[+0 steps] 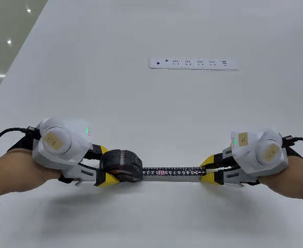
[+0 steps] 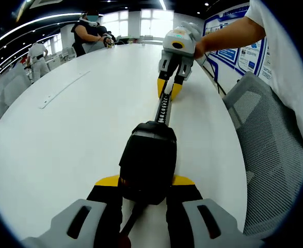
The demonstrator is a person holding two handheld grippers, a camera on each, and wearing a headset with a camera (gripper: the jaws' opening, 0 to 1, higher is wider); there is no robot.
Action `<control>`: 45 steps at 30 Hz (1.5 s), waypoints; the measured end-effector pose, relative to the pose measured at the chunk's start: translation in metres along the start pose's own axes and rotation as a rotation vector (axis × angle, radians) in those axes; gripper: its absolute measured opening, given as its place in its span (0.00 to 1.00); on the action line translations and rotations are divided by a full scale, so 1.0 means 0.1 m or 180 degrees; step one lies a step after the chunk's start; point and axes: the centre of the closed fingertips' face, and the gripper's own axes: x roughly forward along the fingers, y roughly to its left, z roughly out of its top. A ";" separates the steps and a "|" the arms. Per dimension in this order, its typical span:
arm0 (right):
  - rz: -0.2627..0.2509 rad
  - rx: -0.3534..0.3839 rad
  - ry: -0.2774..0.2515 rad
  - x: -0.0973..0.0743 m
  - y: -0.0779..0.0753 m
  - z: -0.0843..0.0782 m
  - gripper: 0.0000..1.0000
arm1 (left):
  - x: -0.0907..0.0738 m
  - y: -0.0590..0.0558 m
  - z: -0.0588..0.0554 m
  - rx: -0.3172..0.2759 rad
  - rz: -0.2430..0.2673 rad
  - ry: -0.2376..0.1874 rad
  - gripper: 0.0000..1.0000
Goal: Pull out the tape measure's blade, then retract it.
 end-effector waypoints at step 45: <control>-0.0163 0.0150 0.0328 -0.55 -0.08 -0.63 0.10 | 0.00 0.00 0.00 0.0027 0.0011 0.0039 0.27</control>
